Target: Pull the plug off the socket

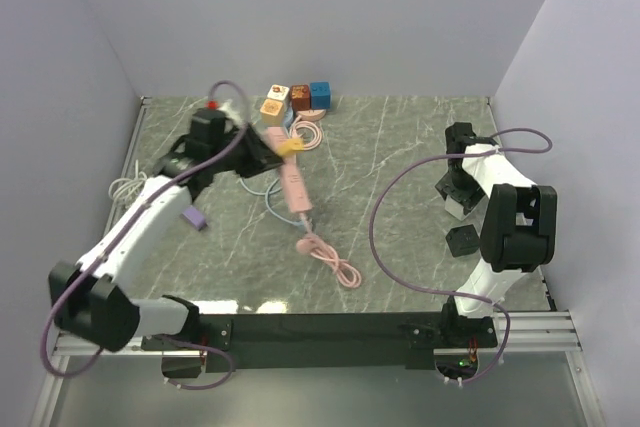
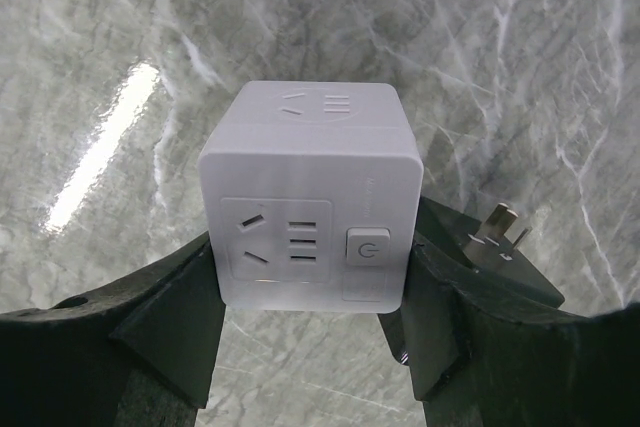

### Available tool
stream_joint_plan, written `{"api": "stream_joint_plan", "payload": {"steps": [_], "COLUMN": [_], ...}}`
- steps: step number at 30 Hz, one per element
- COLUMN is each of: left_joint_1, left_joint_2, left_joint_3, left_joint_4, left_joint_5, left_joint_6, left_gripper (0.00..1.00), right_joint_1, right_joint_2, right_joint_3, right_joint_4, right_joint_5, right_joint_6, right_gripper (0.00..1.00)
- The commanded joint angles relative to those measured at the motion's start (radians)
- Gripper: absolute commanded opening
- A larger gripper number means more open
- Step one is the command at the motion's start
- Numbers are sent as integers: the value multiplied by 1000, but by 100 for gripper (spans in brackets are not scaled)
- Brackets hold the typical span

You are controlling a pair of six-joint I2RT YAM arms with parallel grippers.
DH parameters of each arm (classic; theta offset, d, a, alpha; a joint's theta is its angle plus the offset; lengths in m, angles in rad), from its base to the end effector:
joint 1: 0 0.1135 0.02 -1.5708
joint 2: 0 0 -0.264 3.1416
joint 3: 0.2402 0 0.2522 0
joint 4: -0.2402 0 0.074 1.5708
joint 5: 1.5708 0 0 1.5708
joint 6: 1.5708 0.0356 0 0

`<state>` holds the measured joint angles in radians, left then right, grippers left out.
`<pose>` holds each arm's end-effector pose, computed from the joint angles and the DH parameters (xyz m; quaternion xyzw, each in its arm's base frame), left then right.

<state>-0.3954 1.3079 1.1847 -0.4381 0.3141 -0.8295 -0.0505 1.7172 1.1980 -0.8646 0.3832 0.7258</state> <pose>0.2663 -0.1231 0.3405 -0.1123 0.8605 -0.3866 0.3121 0.3198 -0.0295 0.2001 0.3864 0.8980 -0.1485 0.1493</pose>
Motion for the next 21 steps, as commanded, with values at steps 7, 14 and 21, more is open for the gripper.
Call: {"api": "stream_joint_plan", "payload": {"steps": [7,14,21], "left_joint_1": [430,575,610], "left_joint_2": [-134,26,177], "left_joint_3": [-45,-25,-2], "left_joint_4": [-333,-289,-241], "left_joint_5": [-75,-174,-240], "left_joint_6": [239,303,328], "left_gripper": [0,1,0], "right_joint_1": [-18,-17,-17], "right_joint_2": [5,12,-100], "right_joint_3": [-28,-51,-32], "right_joint_4": [-14,-2,-27], "right_joint_5": [-10,-64,-78], "right_joint_6": [6,-9,-22], "right_gripper": [7,48,85]}}
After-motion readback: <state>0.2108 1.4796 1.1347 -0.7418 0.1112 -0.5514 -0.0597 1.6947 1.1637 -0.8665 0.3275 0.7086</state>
